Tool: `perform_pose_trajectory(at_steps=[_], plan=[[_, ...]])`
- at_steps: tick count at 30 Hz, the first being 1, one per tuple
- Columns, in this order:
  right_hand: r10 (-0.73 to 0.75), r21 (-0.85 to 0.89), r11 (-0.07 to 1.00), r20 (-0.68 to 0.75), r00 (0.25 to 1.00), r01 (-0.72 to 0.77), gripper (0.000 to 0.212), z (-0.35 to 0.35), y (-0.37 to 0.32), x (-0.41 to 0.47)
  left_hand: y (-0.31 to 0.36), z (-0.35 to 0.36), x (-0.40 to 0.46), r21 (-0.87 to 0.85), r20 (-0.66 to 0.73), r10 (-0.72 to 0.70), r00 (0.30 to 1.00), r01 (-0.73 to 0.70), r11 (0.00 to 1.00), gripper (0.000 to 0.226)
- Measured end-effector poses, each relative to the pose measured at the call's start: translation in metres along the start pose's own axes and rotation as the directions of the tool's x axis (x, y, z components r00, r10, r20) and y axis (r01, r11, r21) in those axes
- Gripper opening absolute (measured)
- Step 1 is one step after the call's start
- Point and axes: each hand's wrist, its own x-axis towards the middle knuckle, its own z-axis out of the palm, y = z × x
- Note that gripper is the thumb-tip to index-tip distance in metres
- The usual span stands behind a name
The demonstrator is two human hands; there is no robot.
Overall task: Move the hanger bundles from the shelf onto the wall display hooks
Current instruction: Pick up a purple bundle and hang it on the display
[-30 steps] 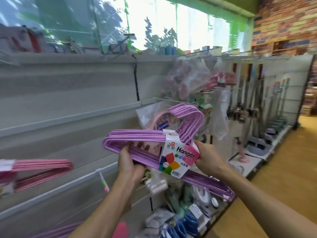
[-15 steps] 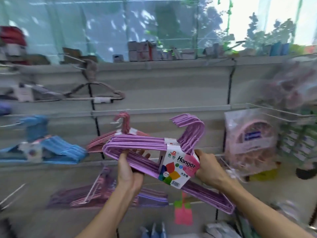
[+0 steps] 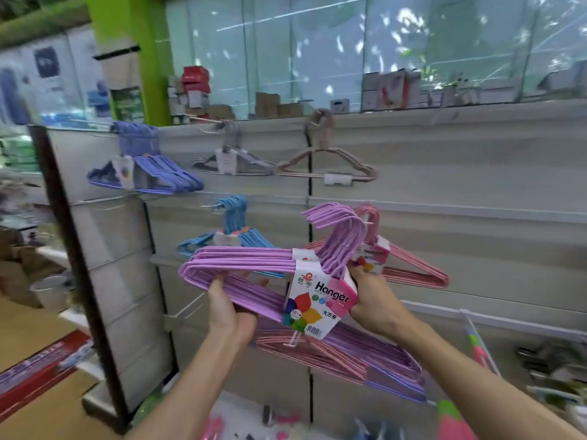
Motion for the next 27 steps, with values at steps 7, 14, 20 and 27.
perform_pose_trajectory(at_steps=[7,14,20,27], plan=[[-0.110,0.016,0.994,0.037,0.993,0.109,0.020,0.079,-0.077,0.065,0.096,-0.061,0.044,-0.001,-0.079,0.100,0.992,-0.101,0.995,0.023],[-0.165,0.019,0.986,0.054,0.985,0.164,0.018,0.167,-0.149,0.128,0.187,-0.126,0.095,0.003,-0.137,0.150,0.979,-0.151,0.988,0.016],[-0.223,0.046,0.975,0.097,0.970,0.219,0.008,0.230,-0.194,0.176,0.243,-0.172,0.128,-0.013,-0.153,0.198,0.968,-0.203,0.979,0.019],[-0.252,0.052,0.968,0.141,0.957,0.247,0.010,0.289,-0.229,0.231,0.286,-0.214,0.170,-0.047,-0.236,0.198,0.951,-0.215,0.976,0.022]])
